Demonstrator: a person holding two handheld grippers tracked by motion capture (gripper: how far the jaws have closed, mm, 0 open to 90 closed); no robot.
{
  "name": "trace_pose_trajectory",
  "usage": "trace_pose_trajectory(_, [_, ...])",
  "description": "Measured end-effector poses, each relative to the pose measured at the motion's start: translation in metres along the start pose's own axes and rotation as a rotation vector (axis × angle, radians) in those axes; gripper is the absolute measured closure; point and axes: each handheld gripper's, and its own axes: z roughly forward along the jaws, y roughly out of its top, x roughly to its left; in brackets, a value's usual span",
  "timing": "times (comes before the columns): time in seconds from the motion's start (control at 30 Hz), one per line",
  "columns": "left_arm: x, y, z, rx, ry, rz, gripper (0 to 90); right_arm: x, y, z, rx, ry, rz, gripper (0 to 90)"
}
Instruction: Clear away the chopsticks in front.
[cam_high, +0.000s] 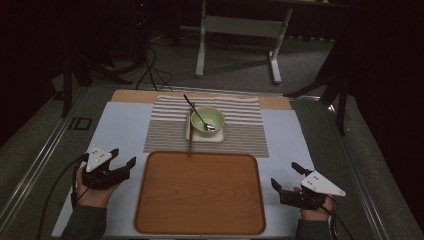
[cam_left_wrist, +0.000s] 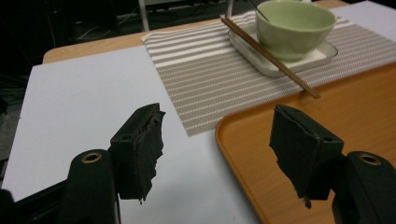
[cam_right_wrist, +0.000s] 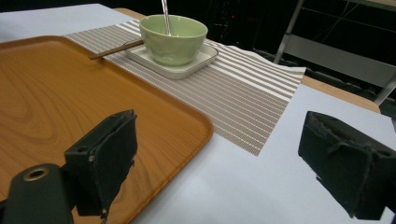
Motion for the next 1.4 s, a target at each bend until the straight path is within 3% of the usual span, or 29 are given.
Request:
trace_pose_trajectory(0.63, [-0.005,0.026,0.027,-0.020,-0.010,0.012,36.3,0.001,0.000,0.002,0.004,0.007,-0.014,11.3])
trace_pose_trajectory(0.9, [-0.015,0.044,0.046,-0.040,-0.033,0.034,36.9,0.001,0.000,0.002,0.000,0.002,-0.016,11.3])
trace_pose_trajectory(1.4, [-0.020,0.054,0.077,-0.013,-0.041,0.058,38.0,0.000,0.000,0.001,-0.001,-0.007,-0.016,11.2])
